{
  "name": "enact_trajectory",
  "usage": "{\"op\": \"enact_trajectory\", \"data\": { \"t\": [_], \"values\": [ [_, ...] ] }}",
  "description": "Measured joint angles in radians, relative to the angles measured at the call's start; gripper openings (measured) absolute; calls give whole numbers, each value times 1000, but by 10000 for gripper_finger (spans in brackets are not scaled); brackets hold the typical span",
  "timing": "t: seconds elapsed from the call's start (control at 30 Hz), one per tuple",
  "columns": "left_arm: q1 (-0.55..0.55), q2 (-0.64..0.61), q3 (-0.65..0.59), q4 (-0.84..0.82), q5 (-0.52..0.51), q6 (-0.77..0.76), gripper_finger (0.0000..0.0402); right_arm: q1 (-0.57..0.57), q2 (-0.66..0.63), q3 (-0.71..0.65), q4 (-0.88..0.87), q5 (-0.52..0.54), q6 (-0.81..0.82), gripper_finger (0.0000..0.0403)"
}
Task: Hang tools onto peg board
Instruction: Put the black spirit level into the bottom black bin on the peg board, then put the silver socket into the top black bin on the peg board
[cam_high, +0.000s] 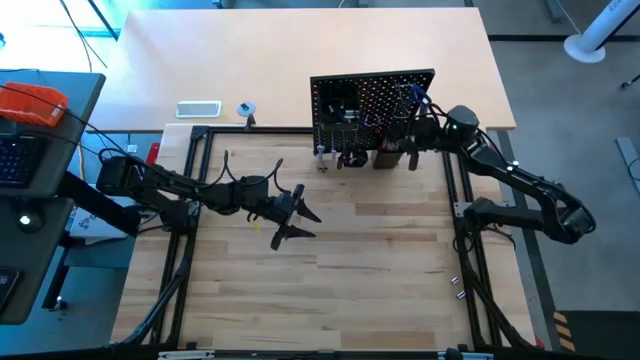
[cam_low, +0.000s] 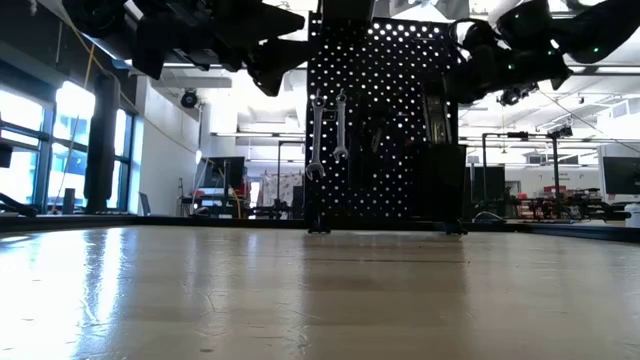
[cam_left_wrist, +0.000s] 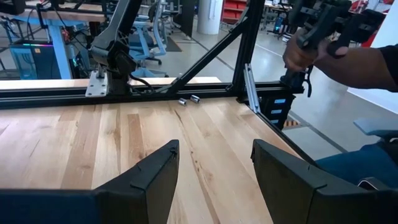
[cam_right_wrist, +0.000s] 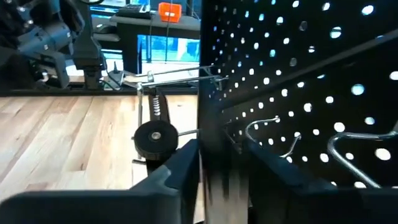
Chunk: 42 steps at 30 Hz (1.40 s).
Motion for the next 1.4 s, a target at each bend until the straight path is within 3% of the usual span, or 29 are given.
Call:
{"op": "enact_trajectory", "data": {
  "t": [0.17, 0.43, 0.8, 1.13, 1.4],
  "values": [
    [0, 0, 0, 0, 0, 0, 197, 0, -4, 0, 20, 18, 14, 144],
    [0, 0, 0, -1, 1, 0, 197, 3, -28, 0, 19, 42, 13, 152],
    [0, 0, 0, -6, 2, -8, 197, 18, -246, 0, -20, 16, 103, 154],
    [-8, 0, 0, -7, 21, -6, 197, 158, -468, 0, -251, 18, 240, 154],
    [-21, 0, 0, -8, 21, 18, 197, 322, -558, 0, -389, 19, 282, 154]
  ]
}}
